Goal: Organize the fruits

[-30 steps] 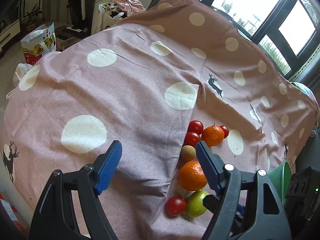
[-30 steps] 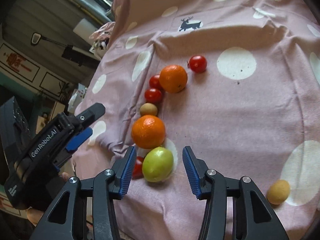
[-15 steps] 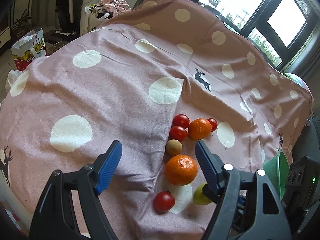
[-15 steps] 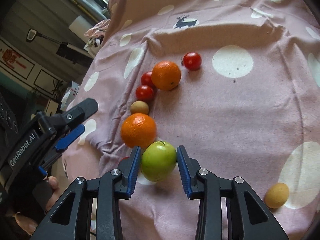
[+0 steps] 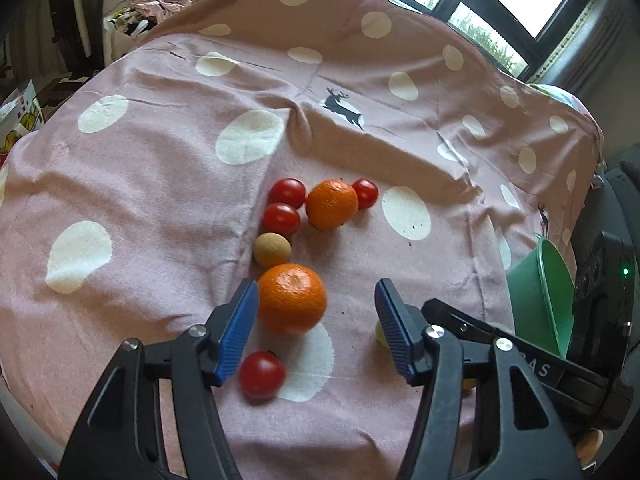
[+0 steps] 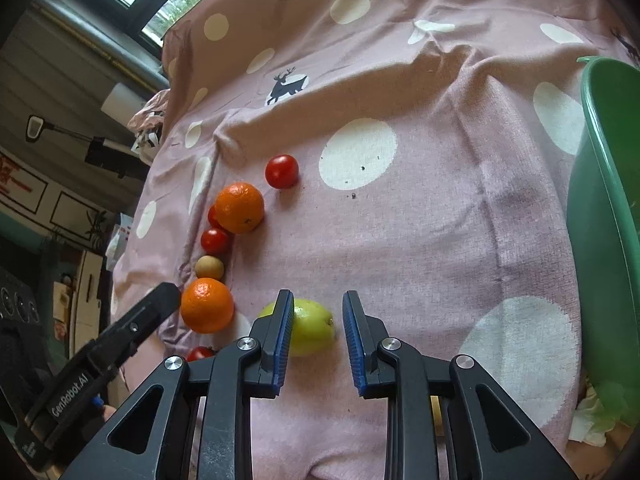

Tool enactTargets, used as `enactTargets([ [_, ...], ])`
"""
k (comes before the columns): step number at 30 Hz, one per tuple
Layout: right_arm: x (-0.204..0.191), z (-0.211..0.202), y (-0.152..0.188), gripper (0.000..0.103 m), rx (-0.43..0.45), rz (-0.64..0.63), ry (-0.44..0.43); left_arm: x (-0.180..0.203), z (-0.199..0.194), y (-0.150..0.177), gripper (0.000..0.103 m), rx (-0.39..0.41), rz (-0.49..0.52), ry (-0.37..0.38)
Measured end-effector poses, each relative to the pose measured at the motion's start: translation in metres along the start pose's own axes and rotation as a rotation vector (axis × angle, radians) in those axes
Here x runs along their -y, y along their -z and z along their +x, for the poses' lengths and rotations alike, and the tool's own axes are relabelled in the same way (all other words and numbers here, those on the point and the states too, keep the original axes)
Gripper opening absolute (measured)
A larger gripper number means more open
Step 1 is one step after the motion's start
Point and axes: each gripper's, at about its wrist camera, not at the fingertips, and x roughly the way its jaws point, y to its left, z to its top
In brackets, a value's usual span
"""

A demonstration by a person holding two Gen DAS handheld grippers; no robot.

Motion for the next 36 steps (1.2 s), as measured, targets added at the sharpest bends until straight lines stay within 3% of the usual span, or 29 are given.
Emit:
enactTargets([
  [7,0.01,0.002,-0.003,0.027,-0.014,0.048,0.022,0.024,0.003,0.008,0.048,-0.004,0.082,0.014],
  [10,0.012,0.002,-0.004,0.027,-0.012,0.065,0.004,0.029,0.004,0.01,0.043,-0.022,0.094,0.052],
  [16,0.009,-0.011,-0.008,0.027,0.028,0.056,-0.082,0.033,0.005,0.013,0.043,-0.053,0.109,0.091],
  [19,0.006,-0.007,-0.009,0.027,0.006,0.049,-0.102,0.037,0.012,0.016,0.042,-0.08,0.119,0.091],
  [24,-0.001,0.006,-0.024,0.027,-0.02,0.008,-0.085,0.034,0.029,0.015,0.04,-0.096,0.08,0.085],
  [26,-0.004,0.01,-0.034,0.027,0.002,-0.019,-0.049,0.031,0.033,0.014,0.04,-0.089,0.062,0.069],
  [28,-0.008,0.019,-0.039,0.028,0.003,-0.044,0.004,0.028,0.035,0.011,0.04,-0.089,0.036,0.092],
  [30,-0.012,0.025,-0.044,0.029,0.0,-0.064,0.002,0.026,0.035,0.009,0.04,-0.087,0.007,0.127],
  [34,-0.029,0.035,-0.055,0.03,0.032,-0.163,0.094,0.029,0.04,0.007,0.04,-0.082,0.012,0.098],
  [36,-0.028,0.04,-0.056,0.03,0.019,-0.152,0.067,0.028,0.043,0.006,0.04,-0.092,0.0,0.1],
])
